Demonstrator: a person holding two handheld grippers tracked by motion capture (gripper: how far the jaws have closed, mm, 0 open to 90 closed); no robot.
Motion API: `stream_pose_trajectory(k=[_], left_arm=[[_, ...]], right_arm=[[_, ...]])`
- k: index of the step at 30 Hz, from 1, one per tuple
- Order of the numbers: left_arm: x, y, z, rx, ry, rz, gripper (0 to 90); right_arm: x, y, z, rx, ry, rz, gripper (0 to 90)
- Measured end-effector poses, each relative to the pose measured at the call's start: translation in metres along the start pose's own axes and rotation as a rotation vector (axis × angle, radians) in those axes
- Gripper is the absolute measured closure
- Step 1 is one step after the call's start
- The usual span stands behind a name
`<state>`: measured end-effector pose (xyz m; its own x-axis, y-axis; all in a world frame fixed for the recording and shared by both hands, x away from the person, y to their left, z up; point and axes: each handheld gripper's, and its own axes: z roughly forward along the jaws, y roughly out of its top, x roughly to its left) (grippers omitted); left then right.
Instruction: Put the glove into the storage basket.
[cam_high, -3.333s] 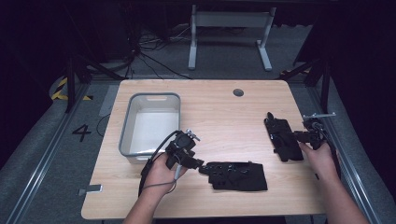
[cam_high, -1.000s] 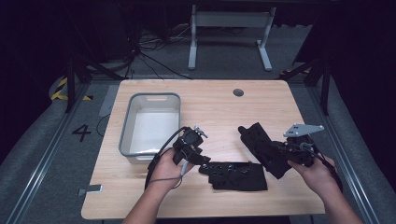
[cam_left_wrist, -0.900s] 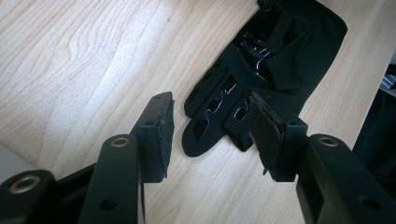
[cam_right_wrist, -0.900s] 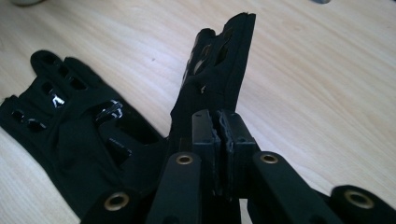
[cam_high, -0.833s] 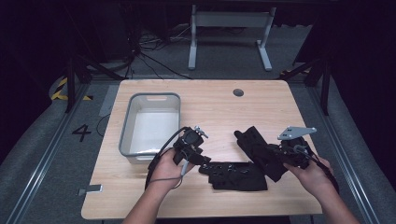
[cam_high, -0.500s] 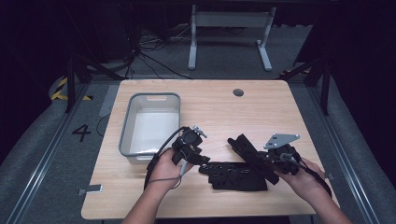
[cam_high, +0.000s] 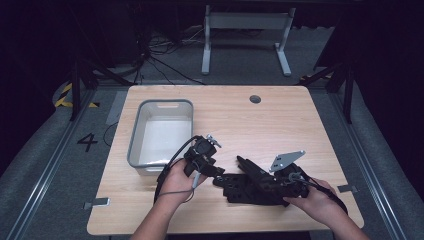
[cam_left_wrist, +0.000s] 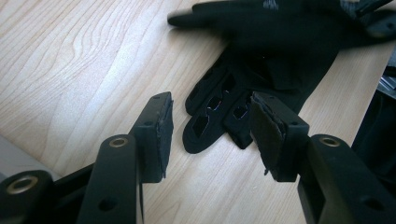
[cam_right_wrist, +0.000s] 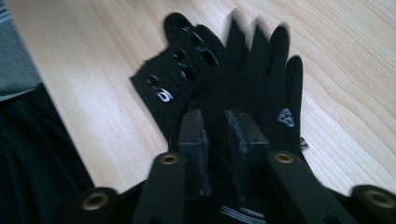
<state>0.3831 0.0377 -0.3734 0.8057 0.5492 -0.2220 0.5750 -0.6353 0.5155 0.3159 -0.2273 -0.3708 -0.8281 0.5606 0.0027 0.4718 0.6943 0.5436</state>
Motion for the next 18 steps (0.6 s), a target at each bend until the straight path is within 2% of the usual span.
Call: stream_pose_trajectory(k=[1,3,9,10,11,12,16,18], left_arm=[[0.000,0.000,0.000,-0.001,-0.004,0.001,49.7],[0.000,0.000,0.001,0.002,-0.002,0.001,49.6],[-0.001,0.001,0.002,0.009,-0.008,0.003,49.5],[-0.001,0.001,0.002,0.009,-0.008,0.003,49.5],[-0.001,0.001,0.002,0.010,-0.010,0.001,49.5],[-0.001,0.001,0.002,0.010,-0.010,0.001,49.4],[0.000,0.002,0.004,0.020,-0.016,0.003,49.3],[-0.001,0.003,0.005,0.024,-0.019,0.003,49.3]], right_arm=[[0.001,0.000,-0.003,-0.025,0.017,-0.013,72.0],[-0.001,0.000,-0.007,-0.047,0.018,-0.007,71.9],[-0.016,-0.005,-0.016,-0.084,-0.033,0.066,70.8],[-0.016,-0.005,-0.016,-0.084,-0.033,0.066,70.8],[-0.021,-0.007,-0.018,-0.094,-0.049,0.092,70.1],[-0.021,-0.007,-0.018,-0.094,-0.049,0.092,70.1],[-0.030,-0.012,-0.023,-0.103,-0.079,0.149,66.2],[-0.034,-0.014,-0.024,-0.097,-0.073,0.192,64.9]])
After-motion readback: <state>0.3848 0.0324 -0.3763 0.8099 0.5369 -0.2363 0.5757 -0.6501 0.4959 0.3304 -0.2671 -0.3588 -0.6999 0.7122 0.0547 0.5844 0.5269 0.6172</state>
